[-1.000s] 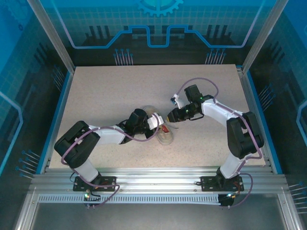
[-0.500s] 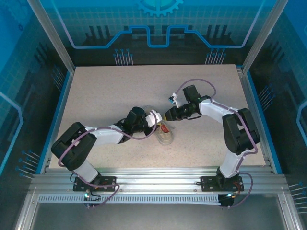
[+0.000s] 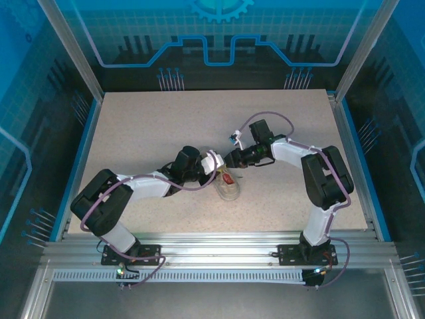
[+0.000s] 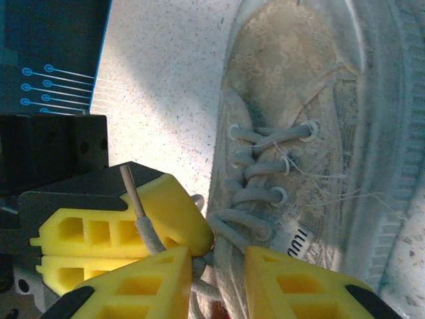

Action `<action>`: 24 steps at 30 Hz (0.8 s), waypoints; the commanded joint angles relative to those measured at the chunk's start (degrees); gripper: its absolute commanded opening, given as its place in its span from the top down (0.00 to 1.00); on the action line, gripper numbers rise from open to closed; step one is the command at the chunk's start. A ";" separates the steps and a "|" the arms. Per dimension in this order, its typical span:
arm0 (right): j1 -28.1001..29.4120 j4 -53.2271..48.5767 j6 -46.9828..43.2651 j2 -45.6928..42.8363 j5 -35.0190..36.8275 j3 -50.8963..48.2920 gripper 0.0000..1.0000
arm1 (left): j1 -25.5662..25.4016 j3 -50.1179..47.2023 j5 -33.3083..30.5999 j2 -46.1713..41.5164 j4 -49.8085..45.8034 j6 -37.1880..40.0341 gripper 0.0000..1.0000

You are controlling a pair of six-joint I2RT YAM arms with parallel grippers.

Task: Tie the shoes

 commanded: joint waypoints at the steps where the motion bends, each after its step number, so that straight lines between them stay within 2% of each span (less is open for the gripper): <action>1: 0.30 3.42 1.77 0.12 -5.91 -0.93 0.73 | 0.67 2.40 -1.17 -0.14 -0.78 -1.61 1.00; 6: 0.30 3.11 1.56 0.24 -7.06 -0.85 0.75 | 0.93 2.82 -2.10 0.37 -1.03 -2.27 1.00; 16: 0.33 2.18 1.52 0.73 -7.34 -0.82 0.88 | 1.00 2.80 -3.68 1.46 0.92 -4.81 1.00; 22: 0.29 1.24 1.87 0.22 -3.84 -0.46 0.76 | 1.04 1.39 -2.83 1.96 5.24 -5.88 1.00; 24: 0.32 0.06 0.99 -0.01 -2.79 -0.02 0.75 | 1.06 0.92 -2.55 1.83 6.52 -6.03 1.00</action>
